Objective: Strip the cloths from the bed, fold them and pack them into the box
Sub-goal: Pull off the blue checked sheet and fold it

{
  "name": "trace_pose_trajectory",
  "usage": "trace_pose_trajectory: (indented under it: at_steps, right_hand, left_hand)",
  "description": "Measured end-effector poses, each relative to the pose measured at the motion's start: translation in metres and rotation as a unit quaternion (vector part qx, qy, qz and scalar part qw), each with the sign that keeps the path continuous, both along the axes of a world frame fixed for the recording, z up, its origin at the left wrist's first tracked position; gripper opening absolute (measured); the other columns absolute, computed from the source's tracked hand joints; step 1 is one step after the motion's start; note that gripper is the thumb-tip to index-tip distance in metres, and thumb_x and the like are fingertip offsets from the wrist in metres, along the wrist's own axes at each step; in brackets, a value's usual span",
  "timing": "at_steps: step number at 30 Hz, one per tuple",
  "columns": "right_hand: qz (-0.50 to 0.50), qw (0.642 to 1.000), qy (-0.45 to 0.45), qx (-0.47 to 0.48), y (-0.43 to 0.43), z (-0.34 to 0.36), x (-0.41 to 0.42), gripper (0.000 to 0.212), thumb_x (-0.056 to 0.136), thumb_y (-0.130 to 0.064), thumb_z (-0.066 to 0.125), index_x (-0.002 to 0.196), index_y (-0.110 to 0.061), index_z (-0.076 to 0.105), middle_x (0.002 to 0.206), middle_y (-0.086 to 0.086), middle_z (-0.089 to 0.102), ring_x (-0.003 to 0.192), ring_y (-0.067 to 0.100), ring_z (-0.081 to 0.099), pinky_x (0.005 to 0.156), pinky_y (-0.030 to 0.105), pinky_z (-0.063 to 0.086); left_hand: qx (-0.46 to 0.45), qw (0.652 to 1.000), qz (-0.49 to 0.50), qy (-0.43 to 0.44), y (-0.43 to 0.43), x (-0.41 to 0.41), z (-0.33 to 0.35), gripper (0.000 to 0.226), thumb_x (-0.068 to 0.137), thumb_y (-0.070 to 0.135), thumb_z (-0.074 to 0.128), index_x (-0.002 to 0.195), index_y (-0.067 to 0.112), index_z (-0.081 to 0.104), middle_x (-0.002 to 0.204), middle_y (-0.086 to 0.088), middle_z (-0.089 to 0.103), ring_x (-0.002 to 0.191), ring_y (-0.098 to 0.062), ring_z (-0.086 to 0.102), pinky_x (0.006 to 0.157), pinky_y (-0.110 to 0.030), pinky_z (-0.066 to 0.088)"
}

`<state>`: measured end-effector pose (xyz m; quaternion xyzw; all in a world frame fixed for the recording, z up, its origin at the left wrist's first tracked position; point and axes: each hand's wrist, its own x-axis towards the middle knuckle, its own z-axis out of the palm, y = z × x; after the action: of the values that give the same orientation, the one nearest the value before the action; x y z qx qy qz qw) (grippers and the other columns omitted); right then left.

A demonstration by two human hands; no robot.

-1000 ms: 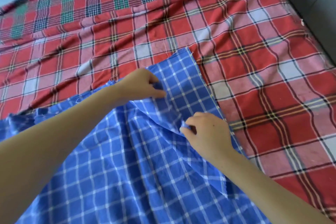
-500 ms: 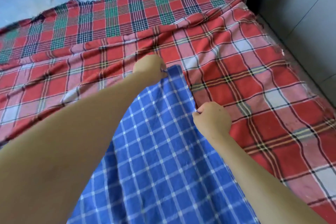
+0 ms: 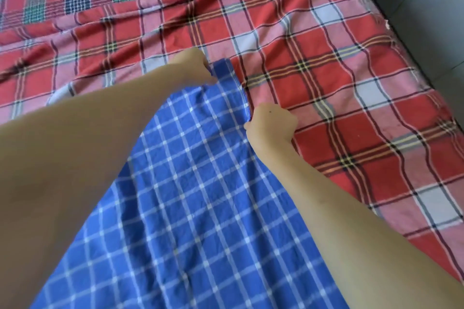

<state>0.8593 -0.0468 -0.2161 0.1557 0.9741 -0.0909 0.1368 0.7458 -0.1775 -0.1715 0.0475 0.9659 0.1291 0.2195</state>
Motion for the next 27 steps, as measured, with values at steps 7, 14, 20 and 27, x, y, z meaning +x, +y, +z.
trace_pose_trajectory:
  at_steps: [7,14,20,27]
  right_hand:
    - [0.022,0.97,0.236,-0.054,0.027,0.034,0.091,0.025,0.081,-0.037,0.071,0.08,-0.013,0.064,0.074,0.006,0.064,0.07,0.03,0.059,0.059,0.033,0.034]
    - [-0.034,0.966,0.235,-0.099,0.081,0.055,0.306,0.013,0.076,-0.014,0.071,0.066,-0.015,0.064,0.055,0.0,0.059,0.052,0.028,0.055,0.048,0.032,0.044]
    - [-0.128,0.98,0.128,-0.084,0.123,0.077,0.503,0.027,0.055,0.002,0.086,0.062,-0.015,0.066,0.05,-0.005,0.055,0.044,0.024,0.054,0.045,0.025,0.041]
    - [-0.313,0.946,0.016,-0.079,0.14,0.086,0.633,0.002,0.079,-0.008,0.071,0.077,-0.009,0.07,0.074,0.016,0.069,0.073,0.037,0.064,0.061,0.039,0.049]
  left_hand:
    - [0.033,0.991,-0.087,0.095,-0.004,0.067,0.056,0.037,0.087,0.024,0.065,0.063,0.008,0.042,0.058,-0.001,0.033,0.058,-0.022,0.033,0.05,-0.031,0.02]
    - [0.023,0.984,-0.174,-0.001,0.018,0.207,0.112,0.027,0.083,0.027,0.07,0.077,0.005,0.056,0.064,-0.003,0.047,0.061,-0.019,0.041,0.053,-0.03,0.03]
    - [0.01,0.966,-0.231,-0.116,0.072,0.341,0.145,0.015,0.082,0.02,0.069,0.083,0.012,0.057,0.063,0.008,0.047,0.06,-0.01,0.046,0.048,-0.018,0.031]
    - [0.124,0.925,-0.239,-0.268,0.15,0.503,0.182,0.01,0.08,0.007,0.068,0.076,0.008,0.058,0.058,-0.011,0.063,0.046,-0.016,0.057,0.05,-0.023,0.05]
